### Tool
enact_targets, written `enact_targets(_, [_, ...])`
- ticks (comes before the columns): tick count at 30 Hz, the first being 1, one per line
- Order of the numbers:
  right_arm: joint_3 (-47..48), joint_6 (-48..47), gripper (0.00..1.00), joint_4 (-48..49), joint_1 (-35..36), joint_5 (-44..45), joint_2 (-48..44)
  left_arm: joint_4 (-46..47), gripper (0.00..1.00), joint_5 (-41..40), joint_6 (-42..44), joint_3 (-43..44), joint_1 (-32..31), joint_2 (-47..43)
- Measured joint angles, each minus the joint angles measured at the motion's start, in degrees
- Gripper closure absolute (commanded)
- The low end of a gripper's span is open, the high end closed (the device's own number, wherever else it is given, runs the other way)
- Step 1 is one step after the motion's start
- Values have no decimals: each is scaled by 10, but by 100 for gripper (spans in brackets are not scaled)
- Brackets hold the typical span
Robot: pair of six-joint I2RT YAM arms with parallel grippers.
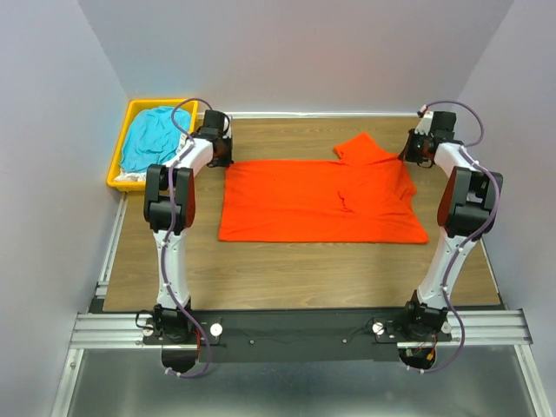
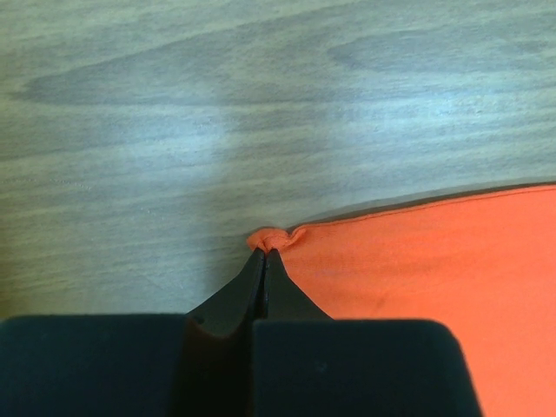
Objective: Fold and stack the t-shirts
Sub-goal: Fold the tshirt
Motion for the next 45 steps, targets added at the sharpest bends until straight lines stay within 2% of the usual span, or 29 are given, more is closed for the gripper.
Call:
enact_targets(14, [-71,31,99,-1,0,29,-106,19,100,12,1,-69,3,-85])
enact_targets(27, [-148,74,99,0,0,107,-139,44,100,27,-9,-177,3,-162])
enact_targets(45, [-242,164,99,11,0,192,-205,63,100,41,-27,-273,3,-231])
